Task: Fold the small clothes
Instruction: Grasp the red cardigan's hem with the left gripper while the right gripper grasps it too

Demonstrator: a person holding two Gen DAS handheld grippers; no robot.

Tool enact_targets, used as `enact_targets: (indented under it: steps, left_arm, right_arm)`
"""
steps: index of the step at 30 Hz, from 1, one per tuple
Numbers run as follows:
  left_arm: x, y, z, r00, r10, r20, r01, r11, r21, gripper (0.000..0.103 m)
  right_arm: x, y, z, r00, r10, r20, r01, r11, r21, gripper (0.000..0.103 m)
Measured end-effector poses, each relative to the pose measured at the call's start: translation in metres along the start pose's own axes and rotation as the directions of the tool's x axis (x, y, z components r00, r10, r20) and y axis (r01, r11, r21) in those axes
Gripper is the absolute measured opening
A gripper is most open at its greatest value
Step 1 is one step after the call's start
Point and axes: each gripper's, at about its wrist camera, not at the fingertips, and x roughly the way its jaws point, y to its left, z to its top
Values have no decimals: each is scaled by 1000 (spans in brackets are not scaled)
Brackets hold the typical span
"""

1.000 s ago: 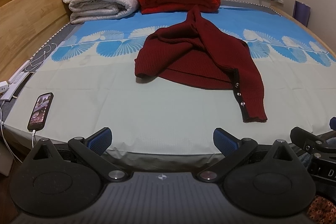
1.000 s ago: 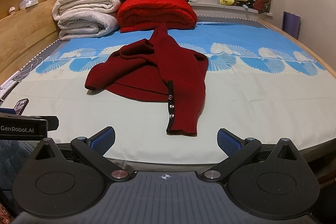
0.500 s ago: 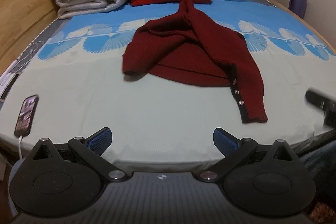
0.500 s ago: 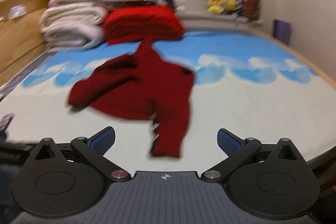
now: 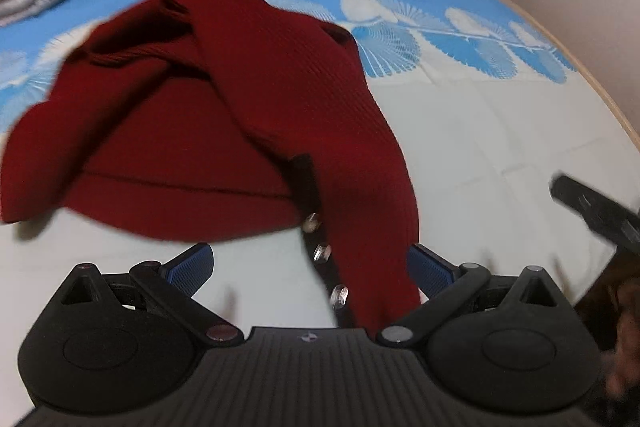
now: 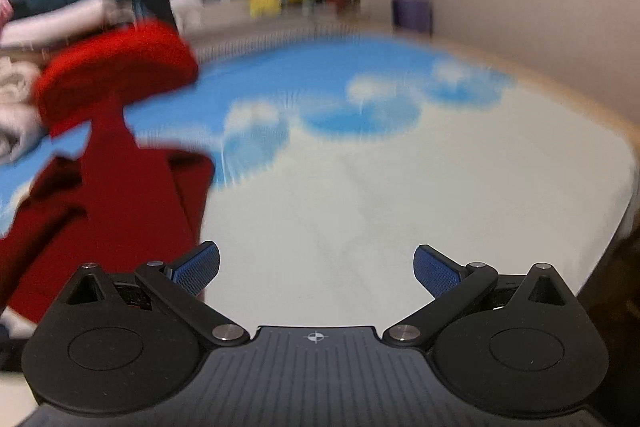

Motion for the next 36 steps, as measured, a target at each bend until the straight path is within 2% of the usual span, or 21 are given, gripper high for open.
enact_targets:
  steps: [3, 6, 9, 12, 14, 16, 18, 19, 20, 21, 23, 24, 25, 27, 28, 29, 30, 32, 33, 34, 36]
  left_arm:
    - [21, 10, 18, 1000, 27, -9, -27, 1000, -16, 103]
    - [22, 46, 32, 997, 80, 8, -80, 995, -58, 103]
    - [19, 103, 43, 978, 204, 35, -198, 973, -118, 103]
    - [24, 167, 53, 937, 347, 30, -335, 922, -196, 103]
    - [33, 206, 56, 926, 377, -9, -366, 894, -256, 103]
    - [44, 231, 55, 934, 355, -46, -351, 883, -313, 103]
    - [55, 253, 50, 956, 284, -78, -292, 876, -383, 102]
    - [57, 257, 49, 962, 265, -71, -271, 872, -408, 86]
    - [56, 260, 48, 966, 251, -58, -251, 865, -435, 67]
    - [52, 264, 50, 973, 224, -51, -222, 863, -455, 61]
    - [42, 267, 56, 975, 222, -23, -206, 854, -477, 51]
    - [36, 271, 59, 972, 236, 7, -204, 854, -478, 51]
    - [31, 274, 58, 970, 240, 30, -197, 855, -480, 51]
    - [28, 284, 58, 975, 218, 48, -166, 851, -498, 52]
    - [28, 290, 57, 978, 202, 46, -152, 849, -506, 53]
    - [32, 295, 55, 981, 190, 43, -141, 846, -514, 53]
    - [34, 297, 54, 983, 180, 34, -137, 844, -518, 53]
    - [38, 298, 55, 985, 171, 19, -137, 849, -511, 53]
    - [39, 297, 55, 985, 173, 21, -139, 852, -504, 53]
    - [40, 296, 57, 984, 174, 20, -142, 860, -491, 54]
    - [44, 293, 59, 984, 175, 20, -145, 870, -472, 61]
  right_arm:
    - [9, 2, 3, 998, 59, -17, -59, 998, -4, 102]
    - [23, 17, 0, 990, 116, -85, -124, 988, -94, 102]
    - [44, 45, 5, 956, 225, -186, -257, 952, -169, 102]
    - [73, 85, 8, 916, 297, -268, -366, 893, -260, 102]
    - [98, 111, 5, 898, 295, -327, -393, 872, -293, 102]
    - [124, 128, -1, 874, 283, -396, -411, 864, -290, 102]
    - [142, 141, -8, 871, 221, -438, -379, 870, -315, 92]
    - [145, 140, -4, 862, 232, -451, -391, 870, -299, 76]
    - [140, 137, 5, 848, 269, -456, -412, 877, -249, 30]
    - [135, 132, 18, 832, 307, -461, -437, 876, -204, 27]
    - [120, 123, 54, 832, 380, -404, -474, 865, -165, 25]
    - [114, 120, 73, 841, 407, -356, -490, 852, -183, 20]
    - [111, 117, 98, 872, 395, -289, -462, 859, -221, 17]
    - [121, 106, 156, 959, 270, -89, -284, 921, -266, 17]
    - [134, 96, 186, 984, 178, -5, -175, 958, -225, 19]
    - [150, 81, 216, 996, 43, 74, -33, 991, -133, 29]
    - [164, 67, 236, 987, -102, 127, 109, 993, -46, 33]
    - [180, 56, 250, 933, -317, 167, 327, 945, -32, 55]
    - [182, 54, 248, 924, -342, 169, 355, 933, -54, 66]
    - [179, 51, 239, 937, -308, 167, 323, 944, -69, 85]
    - [170, 49, 205, 981, -163, 109, 170, 984, -60, 90]
